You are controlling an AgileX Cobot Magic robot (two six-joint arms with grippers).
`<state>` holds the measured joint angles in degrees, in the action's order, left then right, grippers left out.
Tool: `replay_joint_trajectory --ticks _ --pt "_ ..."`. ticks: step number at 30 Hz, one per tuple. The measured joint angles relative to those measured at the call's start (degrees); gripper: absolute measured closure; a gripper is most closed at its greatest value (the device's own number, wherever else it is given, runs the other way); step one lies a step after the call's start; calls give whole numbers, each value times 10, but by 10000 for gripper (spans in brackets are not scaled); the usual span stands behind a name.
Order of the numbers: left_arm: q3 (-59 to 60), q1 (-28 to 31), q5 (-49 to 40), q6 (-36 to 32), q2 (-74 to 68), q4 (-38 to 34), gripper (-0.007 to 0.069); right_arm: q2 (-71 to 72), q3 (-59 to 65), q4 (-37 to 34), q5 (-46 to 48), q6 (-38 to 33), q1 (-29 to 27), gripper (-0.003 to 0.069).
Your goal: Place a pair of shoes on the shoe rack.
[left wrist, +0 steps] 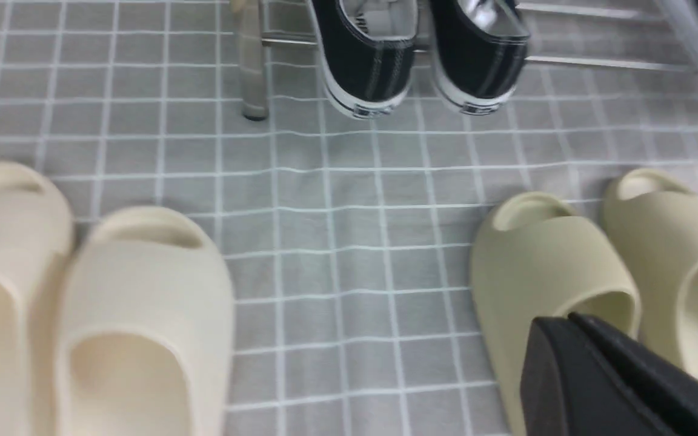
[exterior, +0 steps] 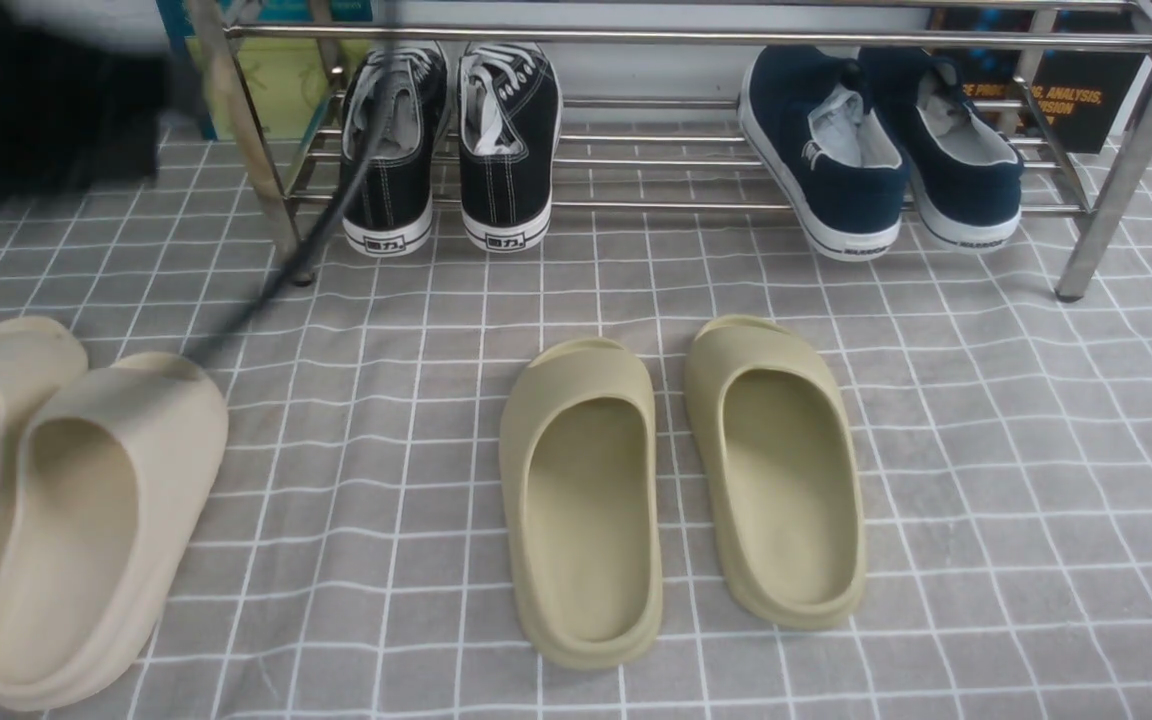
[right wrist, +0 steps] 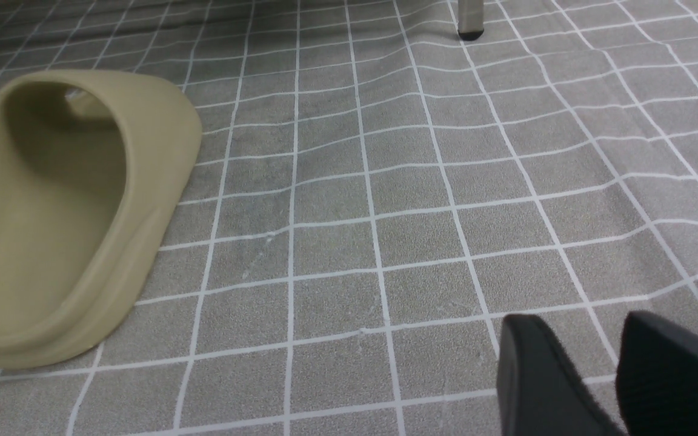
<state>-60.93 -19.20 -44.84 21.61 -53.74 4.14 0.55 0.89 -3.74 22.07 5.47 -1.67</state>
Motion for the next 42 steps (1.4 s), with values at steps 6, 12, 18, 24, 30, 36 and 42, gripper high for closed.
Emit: replay_joint_trajectory --ticks 6,12,18,24,30,36,42 --pt "319 0 187 68 216 -15 638 0 0 0 0 0 0 420" --pt "474 0 284 83 332 26 638 0 0 0 0 0 0 420" --pt "502 0 316 84 394 46 638 0 0 0 0 0 0 420" --pt "502 0 323 84 398 46 638 0 0 0 0 0 0 420" --pt "519 0 323 81 406 60 638 0 0 0 0 0 0 420" --pt "601 58 401 81 473 52 638 0 0 0 0 0 0 420" --pt "624 133 401 47 540 47 638 0 0 0 0 0 0 420"
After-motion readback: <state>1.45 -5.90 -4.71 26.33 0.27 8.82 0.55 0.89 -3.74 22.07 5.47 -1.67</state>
